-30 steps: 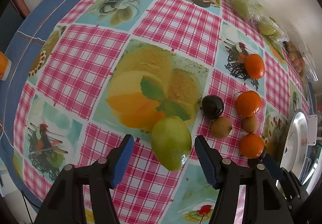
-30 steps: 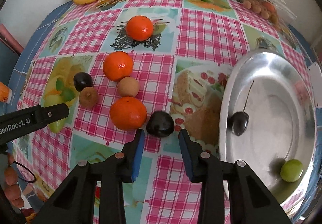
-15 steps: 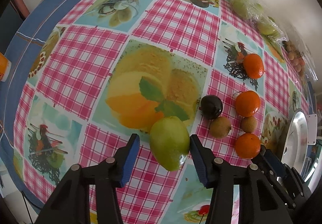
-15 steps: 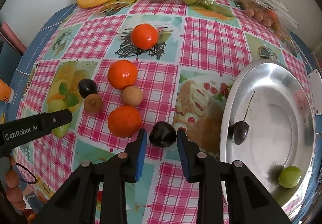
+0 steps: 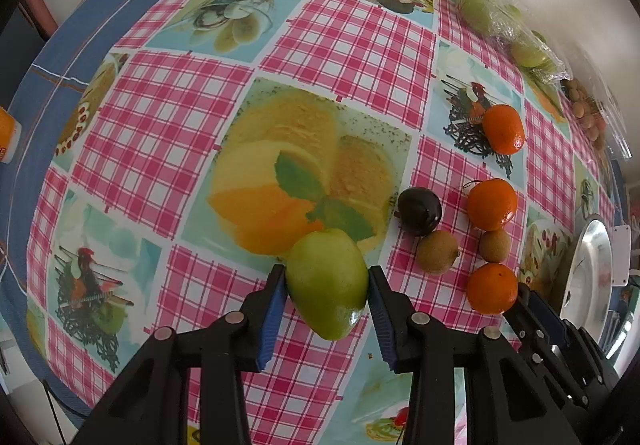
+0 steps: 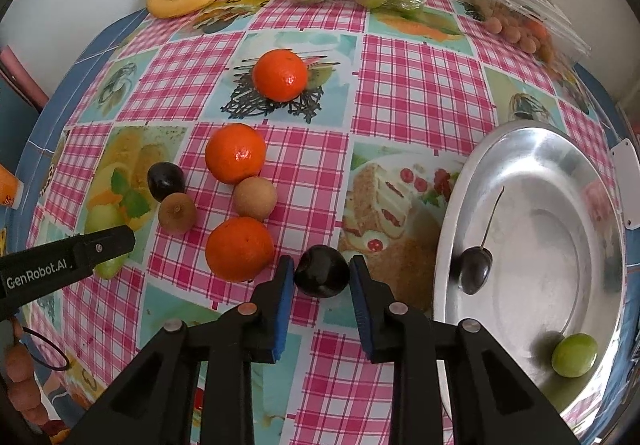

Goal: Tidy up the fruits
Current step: 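Grasp the green apple with the left gripper while the right holds the plum, then carry the plum and the green apple over the steel bowl with both grippers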

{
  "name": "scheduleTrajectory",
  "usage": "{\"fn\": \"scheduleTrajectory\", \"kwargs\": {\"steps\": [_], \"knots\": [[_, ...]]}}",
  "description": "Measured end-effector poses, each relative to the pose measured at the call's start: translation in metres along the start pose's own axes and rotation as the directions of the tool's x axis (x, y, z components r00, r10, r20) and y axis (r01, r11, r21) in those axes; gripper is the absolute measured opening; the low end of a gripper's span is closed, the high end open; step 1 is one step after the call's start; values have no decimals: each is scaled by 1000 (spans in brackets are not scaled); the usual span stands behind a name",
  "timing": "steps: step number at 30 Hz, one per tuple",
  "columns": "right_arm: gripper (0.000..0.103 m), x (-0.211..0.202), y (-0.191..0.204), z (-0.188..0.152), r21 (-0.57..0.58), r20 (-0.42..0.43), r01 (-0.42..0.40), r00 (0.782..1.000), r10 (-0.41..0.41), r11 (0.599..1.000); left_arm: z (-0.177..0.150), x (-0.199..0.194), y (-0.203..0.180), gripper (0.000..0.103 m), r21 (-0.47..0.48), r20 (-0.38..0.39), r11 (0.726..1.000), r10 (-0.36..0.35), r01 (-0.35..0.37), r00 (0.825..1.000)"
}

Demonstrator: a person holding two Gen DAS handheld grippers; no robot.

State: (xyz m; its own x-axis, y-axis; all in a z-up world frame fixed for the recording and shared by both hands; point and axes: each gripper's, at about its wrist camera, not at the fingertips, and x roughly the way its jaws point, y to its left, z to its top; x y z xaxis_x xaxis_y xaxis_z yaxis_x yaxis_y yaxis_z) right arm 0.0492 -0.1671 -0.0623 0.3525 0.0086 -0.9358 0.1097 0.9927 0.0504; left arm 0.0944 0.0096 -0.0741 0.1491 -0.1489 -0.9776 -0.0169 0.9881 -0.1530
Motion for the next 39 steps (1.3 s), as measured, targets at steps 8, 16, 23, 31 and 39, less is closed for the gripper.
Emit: {"fn": "scheduleTrajectory", "kwargs": {"steps": [8, 16, 23, 31, 39], "knots": [[28, -4, -2, -1, 25, 10, -17, 1000, 16, 1000, 3, -9, 1, 43, -8, 26, 1000, -10, 10, 1000], [28, -26, -7, 0, 56, 59, -39, 998, 36, 998, 6, -32, 1, 43, -7, 91, 999, -46, 47, 995], [28, -53, -12, 1, 79, 129, -65, 990, 55, 995, 6, -62, -3, 43, 8, 162, 997, -80, 79, 984], [28, -56, -20, -1, 101, 121, -67, 991, 55, 993, 6, -77, -10, 43, 33, 195, 996, -93, 88, 976], [28, -63, -49, -7, 174, 125, -44, 992, 22, 984, 0, -77, -31, 43, 91, 193, 992, -106, 90, 976]]}}
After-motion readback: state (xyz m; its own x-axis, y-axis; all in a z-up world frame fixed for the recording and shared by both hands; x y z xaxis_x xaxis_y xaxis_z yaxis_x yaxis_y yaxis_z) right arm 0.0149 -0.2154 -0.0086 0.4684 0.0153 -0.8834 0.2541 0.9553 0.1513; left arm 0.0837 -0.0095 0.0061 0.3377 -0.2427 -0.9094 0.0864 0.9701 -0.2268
